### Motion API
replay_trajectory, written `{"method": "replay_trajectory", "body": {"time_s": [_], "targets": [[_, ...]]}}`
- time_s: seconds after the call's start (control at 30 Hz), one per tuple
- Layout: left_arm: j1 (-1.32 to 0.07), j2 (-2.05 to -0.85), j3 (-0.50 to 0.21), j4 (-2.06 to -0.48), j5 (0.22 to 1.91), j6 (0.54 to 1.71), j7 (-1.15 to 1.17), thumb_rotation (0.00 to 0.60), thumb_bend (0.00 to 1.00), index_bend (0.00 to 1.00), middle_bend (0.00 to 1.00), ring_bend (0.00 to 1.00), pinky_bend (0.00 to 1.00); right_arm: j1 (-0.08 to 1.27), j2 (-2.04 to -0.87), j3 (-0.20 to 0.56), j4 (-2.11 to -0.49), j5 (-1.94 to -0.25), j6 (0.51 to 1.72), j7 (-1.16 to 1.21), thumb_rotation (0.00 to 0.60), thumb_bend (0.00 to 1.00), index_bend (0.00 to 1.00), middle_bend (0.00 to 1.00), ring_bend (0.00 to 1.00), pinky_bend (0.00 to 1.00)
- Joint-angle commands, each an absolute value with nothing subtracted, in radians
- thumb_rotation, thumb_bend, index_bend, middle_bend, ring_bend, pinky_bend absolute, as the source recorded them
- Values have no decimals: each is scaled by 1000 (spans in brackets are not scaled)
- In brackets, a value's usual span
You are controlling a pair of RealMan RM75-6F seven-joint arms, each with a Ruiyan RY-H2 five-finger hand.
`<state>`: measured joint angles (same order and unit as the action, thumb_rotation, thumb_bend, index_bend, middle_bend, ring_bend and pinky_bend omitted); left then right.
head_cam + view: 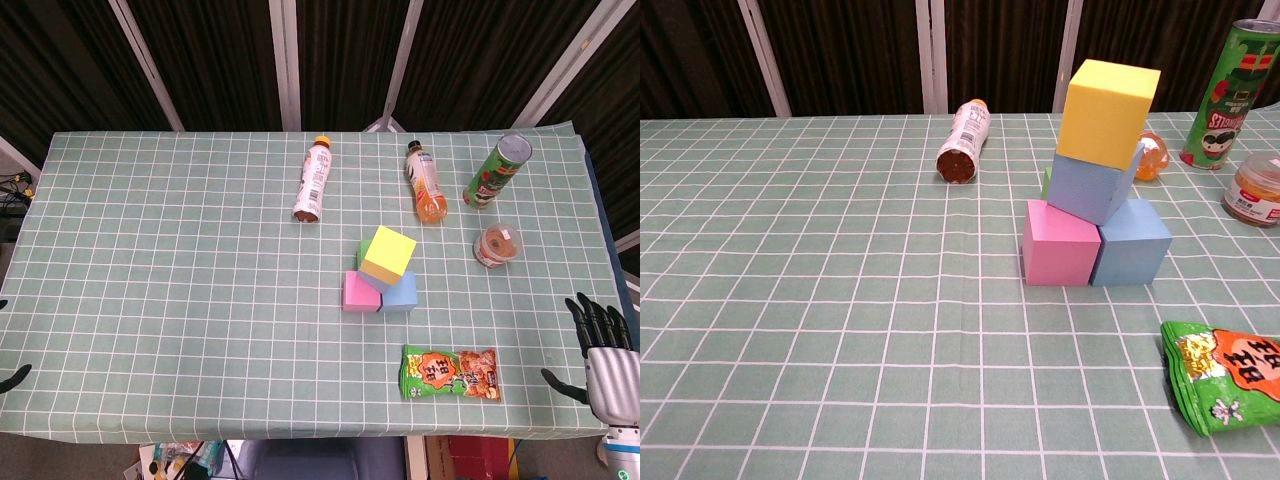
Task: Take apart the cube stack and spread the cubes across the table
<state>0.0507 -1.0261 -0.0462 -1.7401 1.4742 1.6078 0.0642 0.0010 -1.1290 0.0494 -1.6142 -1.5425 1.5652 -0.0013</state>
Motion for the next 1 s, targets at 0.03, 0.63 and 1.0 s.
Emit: {"method": "replay_trajectory", "body": {"time_s": [0.03, 0.63, 1.0], "targets": [[47, -1027, -45, -1740, 1473, 1601, 68, 600, 150, 176, 7, 0, 0, 3, -1129, 48, -1615, -1543, 1560, -2, 600, 134, 11, 0, 76, 0], [56, -1028, -40, -1742, 1503, 1629, 56, 600, 149, 177, 11, 0, 0, 16, -1127, 17, -1624, -1599, 1541, 44, 600, 133, 11, 0, 76, 0], [60, -1027, -36, -1744, 1510, 1634, 53, 600, 150, 177, 11, 0, 0, 108, -1126, 46, -1607, -1626, 1462, 236, 600, 134, 21, 0, 108, 0]]}}
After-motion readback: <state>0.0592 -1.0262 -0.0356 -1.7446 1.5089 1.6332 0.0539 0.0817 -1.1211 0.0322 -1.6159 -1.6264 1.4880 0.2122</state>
